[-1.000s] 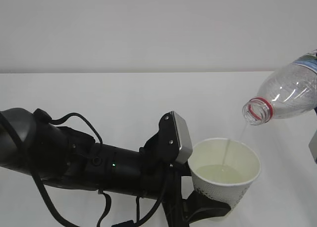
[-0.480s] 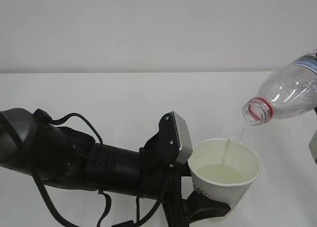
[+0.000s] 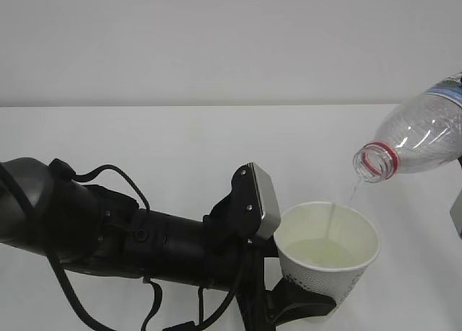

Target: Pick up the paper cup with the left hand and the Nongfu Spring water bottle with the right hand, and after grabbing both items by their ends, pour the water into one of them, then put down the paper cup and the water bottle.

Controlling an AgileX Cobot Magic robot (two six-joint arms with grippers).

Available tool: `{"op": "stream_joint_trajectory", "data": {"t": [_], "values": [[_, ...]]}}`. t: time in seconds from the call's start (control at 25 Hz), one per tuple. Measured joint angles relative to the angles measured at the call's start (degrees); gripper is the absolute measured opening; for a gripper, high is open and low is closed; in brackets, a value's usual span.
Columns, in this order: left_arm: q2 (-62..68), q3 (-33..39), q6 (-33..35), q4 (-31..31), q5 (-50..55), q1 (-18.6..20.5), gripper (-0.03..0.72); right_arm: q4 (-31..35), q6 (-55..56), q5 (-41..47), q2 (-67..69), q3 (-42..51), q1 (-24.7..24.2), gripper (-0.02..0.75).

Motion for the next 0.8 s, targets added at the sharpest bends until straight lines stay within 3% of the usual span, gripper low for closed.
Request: {"op": "stream_joint_trajectory", "data": {"t": [0.8], "values": [[0.0, 0.0, 0.0, 0.0, 0.0, 0.0, 0.522, 0.1, 0.0, 0.0, 0.0, 0.0, 0.0, 0.458]]}}
